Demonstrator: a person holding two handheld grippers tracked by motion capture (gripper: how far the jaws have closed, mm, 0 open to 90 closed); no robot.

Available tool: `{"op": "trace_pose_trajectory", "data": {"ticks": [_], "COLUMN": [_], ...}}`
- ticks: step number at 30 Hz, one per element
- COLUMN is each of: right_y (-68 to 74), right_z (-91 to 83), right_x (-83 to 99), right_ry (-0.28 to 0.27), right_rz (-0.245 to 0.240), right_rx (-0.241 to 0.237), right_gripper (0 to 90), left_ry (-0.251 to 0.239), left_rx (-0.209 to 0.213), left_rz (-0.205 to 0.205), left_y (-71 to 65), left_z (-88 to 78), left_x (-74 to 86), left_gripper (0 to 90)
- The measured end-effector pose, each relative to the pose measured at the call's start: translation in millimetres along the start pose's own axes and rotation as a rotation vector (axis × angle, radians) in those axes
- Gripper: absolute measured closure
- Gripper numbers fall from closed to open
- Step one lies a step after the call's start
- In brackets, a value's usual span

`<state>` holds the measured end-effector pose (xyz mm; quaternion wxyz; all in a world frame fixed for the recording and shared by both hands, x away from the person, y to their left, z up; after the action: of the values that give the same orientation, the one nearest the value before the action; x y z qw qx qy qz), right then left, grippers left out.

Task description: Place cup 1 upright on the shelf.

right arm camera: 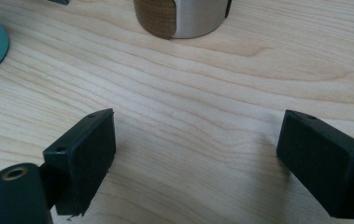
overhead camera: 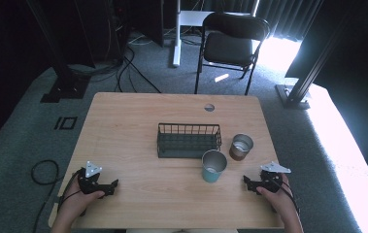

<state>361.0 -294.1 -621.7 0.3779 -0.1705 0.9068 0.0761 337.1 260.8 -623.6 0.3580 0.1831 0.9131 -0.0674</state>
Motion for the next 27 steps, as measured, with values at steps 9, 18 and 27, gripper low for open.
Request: {"op": "trace_pose_trajectory", "data": {"ticks": [9, 18, 27], "right_y": [0.0, -0.1, -0.1], "right_z": [0.0, 0.1, 0.0], "right_x": [0.0, 0.0, 0.0], "right_ry": [0.000, 0.000, 0.001], "right_rz": [0.000, 0.000, 0.000], "right_rx": [0.000, 0.001, 0.001], "right_gripper": [11.4, 11.3, 11.3], "left_ry": [0.001, 0.003, 0.000], "left_rx": [0.004, 0.048, 0.075], "left_rz": [0.007, 0.053, 0.082], "left_y": [-0.7, -7.0, -16.4], "left_z": [-0.9, -1.8, -1.3], "left_x": [1.0, 1.5, -5.8], "left_gripper": [2.7, 2.7, 2.7]}}
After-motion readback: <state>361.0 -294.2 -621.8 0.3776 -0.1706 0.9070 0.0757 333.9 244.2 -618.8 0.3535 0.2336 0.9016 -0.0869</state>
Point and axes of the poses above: each handheld gripper's, and its own axes: z roughly forward along the jaws, x roughly out of its underside, y roughly to its left, the point moved 9 cm from there along z, roughly forward along the jaws, and after that the axes turned 1 degree about y, right-handed, at the moved point
